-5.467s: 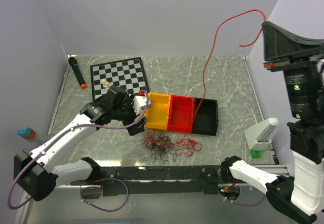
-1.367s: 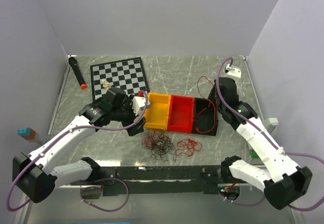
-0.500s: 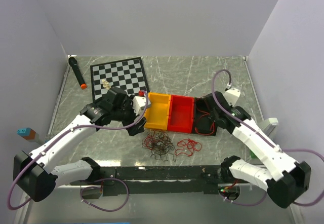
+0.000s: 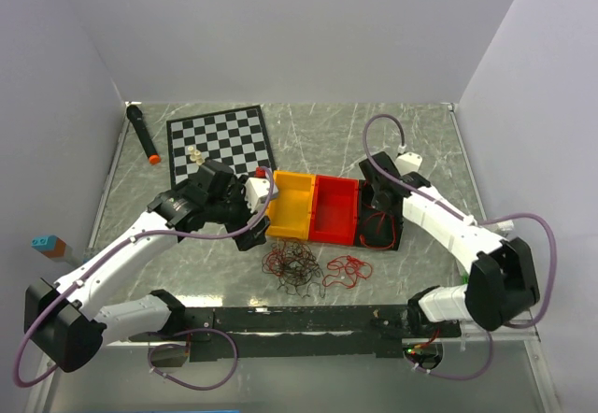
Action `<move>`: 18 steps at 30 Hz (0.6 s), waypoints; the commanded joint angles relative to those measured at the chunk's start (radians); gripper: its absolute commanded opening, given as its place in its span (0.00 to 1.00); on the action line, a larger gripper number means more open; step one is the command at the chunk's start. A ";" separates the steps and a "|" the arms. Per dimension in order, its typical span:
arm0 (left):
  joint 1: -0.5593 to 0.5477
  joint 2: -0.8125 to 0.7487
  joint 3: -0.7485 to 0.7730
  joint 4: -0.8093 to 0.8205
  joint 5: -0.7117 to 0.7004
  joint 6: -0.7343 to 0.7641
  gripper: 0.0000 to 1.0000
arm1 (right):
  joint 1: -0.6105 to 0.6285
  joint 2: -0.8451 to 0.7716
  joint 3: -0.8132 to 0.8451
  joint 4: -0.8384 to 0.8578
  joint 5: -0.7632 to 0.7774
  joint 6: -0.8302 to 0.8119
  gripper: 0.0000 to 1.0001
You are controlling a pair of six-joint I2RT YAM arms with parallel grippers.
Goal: Untangle the cables
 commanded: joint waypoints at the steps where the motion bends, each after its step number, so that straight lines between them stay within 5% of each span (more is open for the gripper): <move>1: 0.003 -0.027 -0.002 0.021 0.004 0.001 0.99 | -0.027 0.058 0.039 0.077 -0.012 -0.022 0.00; 18: 0.003 -0.019 -0.002 0.024 0.001 0.005 0.99 | -0.059 0.208 -0.001 0.179 -0.094 0.023 0.00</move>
